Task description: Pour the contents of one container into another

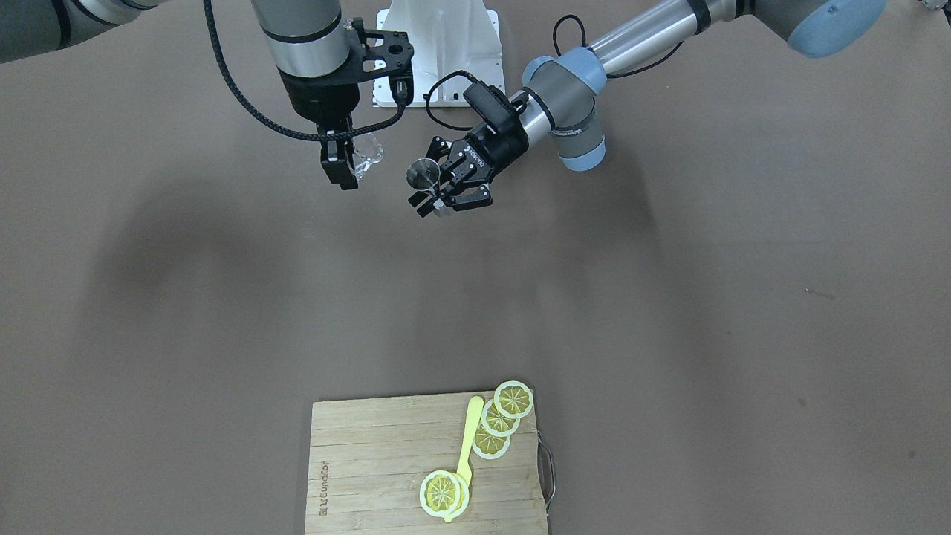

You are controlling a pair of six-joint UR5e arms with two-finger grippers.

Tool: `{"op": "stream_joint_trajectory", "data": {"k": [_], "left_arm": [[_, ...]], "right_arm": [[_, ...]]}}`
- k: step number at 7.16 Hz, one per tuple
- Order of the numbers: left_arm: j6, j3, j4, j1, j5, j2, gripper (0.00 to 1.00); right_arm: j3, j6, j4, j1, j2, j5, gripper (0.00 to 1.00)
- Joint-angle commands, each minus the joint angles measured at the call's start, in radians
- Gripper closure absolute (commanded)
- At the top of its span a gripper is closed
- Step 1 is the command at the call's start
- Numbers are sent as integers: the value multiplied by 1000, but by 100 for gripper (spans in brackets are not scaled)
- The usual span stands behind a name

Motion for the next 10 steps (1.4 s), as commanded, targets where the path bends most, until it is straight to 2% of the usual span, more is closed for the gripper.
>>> {"op": "stream_joint_trajectory", "data": {"k": [1,4,10], "left_arm": [[0,0,0,2,0,-2,100],[0,0,0,0,0,-3,100],[0,0,-1,0,1,-3,100]], "right_arm": [[-49,2,-25,-8,46,-26,100],[-101,18,-53,-10,91,-49,100],[-98,17,-151,-48,142,-116,100]]}}
